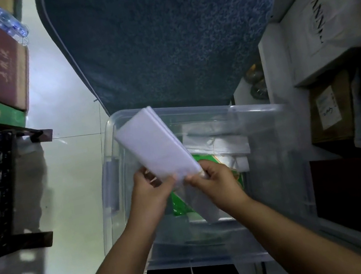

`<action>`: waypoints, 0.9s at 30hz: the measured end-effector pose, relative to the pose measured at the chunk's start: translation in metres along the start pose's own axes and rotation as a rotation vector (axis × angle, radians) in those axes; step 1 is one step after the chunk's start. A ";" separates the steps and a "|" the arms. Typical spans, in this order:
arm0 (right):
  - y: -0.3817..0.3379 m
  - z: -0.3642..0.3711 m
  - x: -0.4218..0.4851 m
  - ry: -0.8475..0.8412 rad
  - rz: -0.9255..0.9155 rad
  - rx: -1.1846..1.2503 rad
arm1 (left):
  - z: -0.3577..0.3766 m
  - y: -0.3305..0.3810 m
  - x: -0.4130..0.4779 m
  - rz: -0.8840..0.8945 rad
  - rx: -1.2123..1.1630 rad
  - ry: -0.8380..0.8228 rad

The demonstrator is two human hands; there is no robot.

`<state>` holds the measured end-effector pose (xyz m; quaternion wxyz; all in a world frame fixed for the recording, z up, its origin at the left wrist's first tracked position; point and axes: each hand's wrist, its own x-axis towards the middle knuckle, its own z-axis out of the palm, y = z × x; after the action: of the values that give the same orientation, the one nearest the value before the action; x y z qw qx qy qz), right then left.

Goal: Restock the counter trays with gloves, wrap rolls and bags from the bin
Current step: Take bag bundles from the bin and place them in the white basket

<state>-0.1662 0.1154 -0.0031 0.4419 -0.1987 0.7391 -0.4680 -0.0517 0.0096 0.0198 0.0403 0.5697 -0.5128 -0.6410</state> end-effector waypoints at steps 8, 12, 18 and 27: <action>0.024 0.013 0.026 0.050 -0.006 -0.100 | -0.013 0.017 0.015 0.069 0.022 0.275; 0.075 -0.007 0.048 0.168 -0.016 -0.659 | -0.044 0.021 0.026 0.159 0.092 0.408; 0.115 0.001 0.075 -0.116 -0.146 -1.265 | -0.073 0.014 0.039 0.234 0.208 0.443; 0.095 -0.013 0.064 -0.010 -0.391 -1.351 | -0.078 0.006 0.044 0.220 0.233 0.403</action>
<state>-0.1997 0.1228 -0.1128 0.1329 -0.5611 0.8167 0.0236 -0.0101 -0.0687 0.0074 0.1455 0.6275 -0.6237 -0.4427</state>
